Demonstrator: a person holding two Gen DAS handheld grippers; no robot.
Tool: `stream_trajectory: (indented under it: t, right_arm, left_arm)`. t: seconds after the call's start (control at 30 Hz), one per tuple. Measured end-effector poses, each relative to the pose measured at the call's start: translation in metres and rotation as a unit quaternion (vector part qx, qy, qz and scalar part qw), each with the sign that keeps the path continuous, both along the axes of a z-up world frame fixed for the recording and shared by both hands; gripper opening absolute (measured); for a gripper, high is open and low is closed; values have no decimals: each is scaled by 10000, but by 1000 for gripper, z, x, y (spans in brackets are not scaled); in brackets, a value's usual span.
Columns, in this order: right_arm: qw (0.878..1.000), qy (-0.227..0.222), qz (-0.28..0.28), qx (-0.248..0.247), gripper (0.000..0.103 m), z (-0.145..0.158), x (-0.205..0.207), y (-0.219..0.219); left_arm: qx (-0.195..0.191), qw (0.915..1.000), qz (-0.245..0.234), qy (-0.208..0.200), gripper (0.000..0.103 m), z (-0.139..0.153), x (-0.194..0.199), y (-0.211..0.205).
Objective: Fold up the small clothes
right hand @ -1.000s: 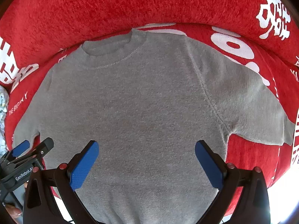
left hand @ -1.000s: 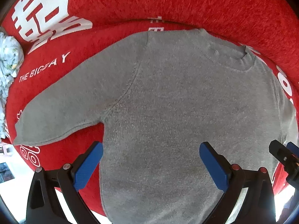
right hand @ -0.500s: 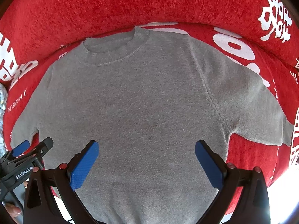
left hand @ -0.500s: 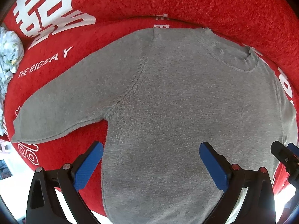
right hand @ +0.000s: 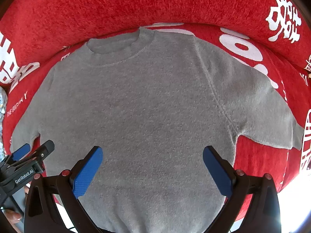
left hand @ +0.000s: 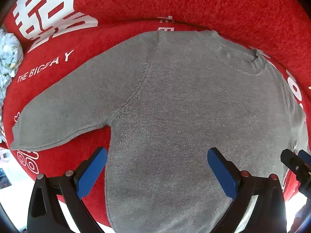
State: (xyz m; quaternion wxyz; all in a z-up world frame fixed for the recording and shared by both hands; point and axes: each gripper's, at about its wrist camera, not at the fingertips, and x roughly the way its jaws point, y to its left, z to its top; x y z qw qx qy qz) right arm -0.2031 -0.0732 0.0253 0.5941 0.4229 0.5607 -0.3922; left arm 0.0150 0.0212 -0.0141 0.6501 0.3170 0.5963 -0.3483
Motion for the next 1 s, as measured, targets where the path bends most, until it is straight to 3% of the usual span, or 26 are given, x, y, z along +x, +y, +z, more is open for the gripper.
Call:
stream_trajectory:
  t: [0.4, 0.57, 0.67, 0.73, 0.87, 0.93, 0.97, 1.0]
  right_arm:
    - [9998, -85, 184, -26, 103, -2, 9, 9]
    - [9991, -195, 365, -9, 103, -1, 24, 16]
    - [9982, -282, 534, 7, 103, -1, 37, 23]
    - [9972, -341, 662, 39, 103, -2, 46, 29]
    - [9943, -474, 940, 160, 103, -7, 64, 47]
    - [9927, -518, 1068, 233, 103, -11, 74, 56]
    - [9917, -535, 1131, 278, 103, -14, 78, 61]
    - [9908, -548, 1194, 329, 103, -17, 83, 66]
  left_arm:
    - [-148, 9996, 110, 190, 103, 0, 7, 10]
    - [-460, 9979, 328, 308, 103, 2, 25, 27]
    - [-773, 9936, 729, 396, 103, 3, 50, 53]
    - [-1006, 9873, 1134, 482, 103, 0, 71, 77]
    - [-1521, 9616, 2174, 701, 103, -16, 119, 131]
    - [-1701, 9389, 2789, 1088, 103, -38, 142, 157]
    - [-1780, 9316, 2944, 1172, 103, -44, 148, 163]
    - [-1923, 9180, 3186, 1367, 103, -54, 157, 172]
